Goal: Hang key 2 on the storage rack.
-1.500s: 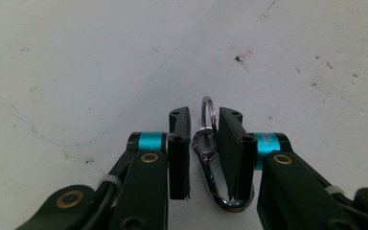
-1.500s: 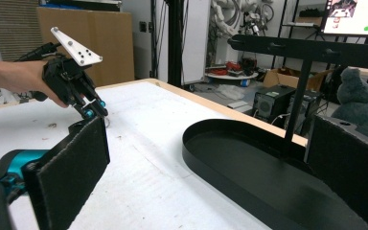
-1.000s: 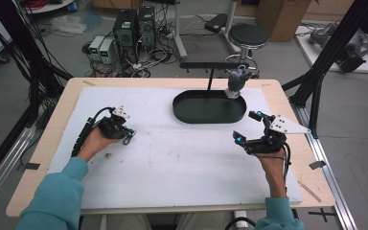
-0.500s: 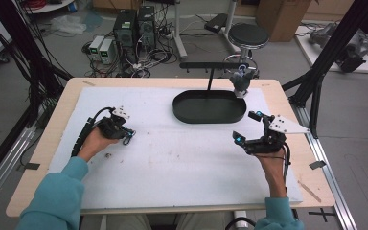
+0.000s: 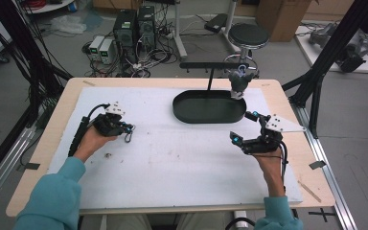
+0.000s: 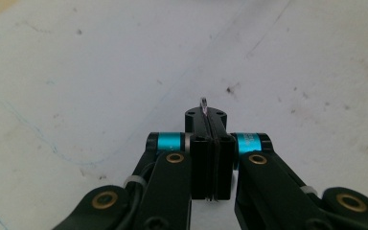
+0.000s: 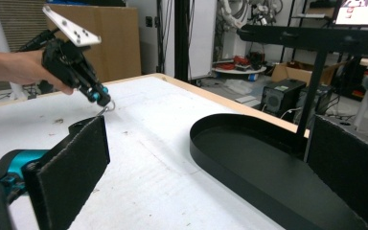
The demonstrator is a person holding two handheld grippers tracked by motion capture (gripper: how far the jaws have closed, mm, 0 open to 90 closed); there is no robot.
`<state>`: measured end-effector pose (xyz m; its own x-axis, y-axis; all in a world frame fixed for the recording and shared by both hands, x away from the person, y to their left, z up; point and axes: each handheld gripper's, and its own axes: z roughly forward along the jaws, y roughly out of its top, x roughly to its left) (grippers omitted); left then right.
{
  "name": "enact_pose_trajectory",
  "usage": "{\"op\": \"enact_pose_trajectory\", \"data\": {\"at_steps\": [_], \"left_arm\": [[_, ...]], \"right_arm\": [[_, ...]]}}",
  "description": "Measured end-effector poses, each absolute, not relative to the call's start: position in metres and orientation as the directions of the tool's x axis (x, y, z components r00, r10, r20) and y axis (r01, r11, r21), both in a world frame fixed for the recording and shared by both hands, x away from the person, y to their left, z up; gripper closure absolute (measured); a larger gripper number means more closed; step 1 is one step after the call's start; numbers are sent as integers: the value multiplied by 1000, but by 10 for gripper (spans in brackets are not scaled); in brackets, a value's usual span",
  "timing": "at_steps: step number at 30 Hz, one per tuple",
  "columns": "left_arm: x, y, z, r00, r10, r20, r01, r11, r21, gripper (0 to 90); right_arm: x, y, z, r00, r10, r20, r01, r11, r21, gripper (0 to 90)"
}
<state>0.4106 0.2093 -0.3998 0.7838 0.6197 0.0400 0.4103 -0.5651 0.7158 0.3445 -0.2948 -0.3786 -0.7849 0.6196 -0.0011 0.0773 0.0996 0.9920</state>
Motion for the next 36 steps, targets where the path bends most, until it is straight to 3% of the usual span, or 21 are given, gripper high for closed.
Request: {"op": "enact_pose_trajectory", "data": {"at_steps": [16,28,36], "left_arm": [[387,186,-363,864,498,-70,288,-376,881,886],[371,164,-339,917,384,-111,218,-248,944,886],[368,150,-332,941,327,-87,169,-234,957,886]], "right_arm": [[356,-283,-355,-846,534,15,94,121,988,7],[369,-250,-322,-948,319,2,63,182,981,8],[381,-232,-314,-976,217,1,48,210,977,9]]}}
